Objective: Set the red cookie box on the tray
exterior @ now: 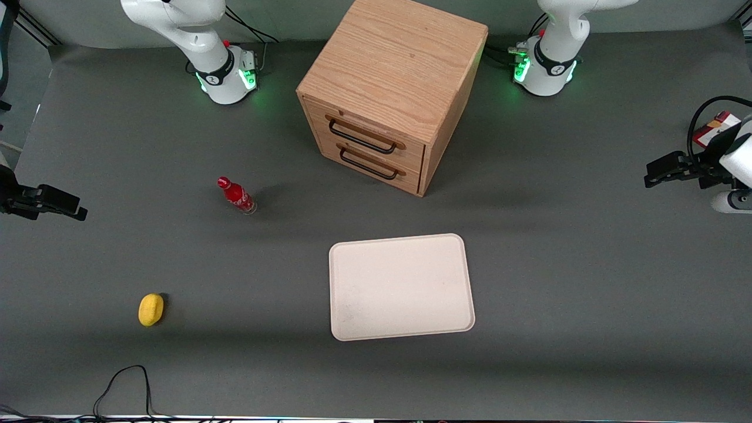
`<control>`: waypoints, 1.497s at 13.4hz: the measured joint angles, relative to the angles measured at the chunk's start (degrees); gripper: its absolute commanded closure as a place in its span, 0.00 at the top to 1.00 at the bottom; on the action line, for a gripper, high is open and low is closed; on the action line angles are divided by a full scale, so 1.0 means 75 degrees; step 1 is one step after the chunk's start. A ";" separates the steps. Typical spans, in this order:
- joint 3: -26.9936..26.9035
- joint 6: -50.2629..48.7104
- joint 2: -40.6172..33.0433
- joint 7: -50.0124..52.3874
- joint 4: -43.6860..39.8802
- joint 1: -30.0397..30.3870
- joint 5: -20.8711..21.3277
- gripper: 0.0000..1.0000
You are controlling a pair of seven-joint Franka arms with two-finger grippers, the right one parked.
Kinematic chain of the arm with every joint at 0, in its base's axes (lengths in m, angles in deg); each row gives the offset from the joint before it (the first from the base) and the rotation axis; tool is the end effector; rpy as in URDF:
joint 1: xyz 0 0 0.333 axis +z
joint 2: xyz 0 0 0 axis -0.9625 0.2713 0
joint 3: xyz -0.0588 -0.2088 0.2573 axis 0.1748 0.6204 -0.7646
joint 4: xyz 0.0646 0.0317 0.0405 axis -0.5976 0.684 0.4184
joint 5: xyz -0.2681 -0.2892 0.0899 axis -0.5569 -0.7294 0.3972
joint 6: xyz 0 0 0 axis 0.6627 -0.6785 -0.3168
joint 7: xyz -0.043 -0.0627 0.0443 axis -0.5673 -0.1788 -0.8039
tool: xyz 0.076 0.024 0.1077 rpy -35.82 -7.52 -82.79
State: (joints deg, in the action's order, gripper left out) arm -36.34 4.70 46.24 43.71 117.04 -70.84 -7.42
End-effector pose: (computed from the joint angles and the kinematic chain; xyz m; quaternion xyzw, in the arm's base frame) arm 0.5936 -0.0064 0.5891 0.9991 -0.0183 -0.0377 0.0083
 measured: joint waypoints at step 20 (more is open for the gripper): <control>-0.0383 -0.0179 0.0078 -0.1251 0.0040 0.3677 0.0780 1.00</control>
State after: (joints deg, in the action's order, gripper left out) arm -39.21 3.36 46.83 34.33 117.33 -43.26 -1.57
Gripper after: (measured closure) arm 0.000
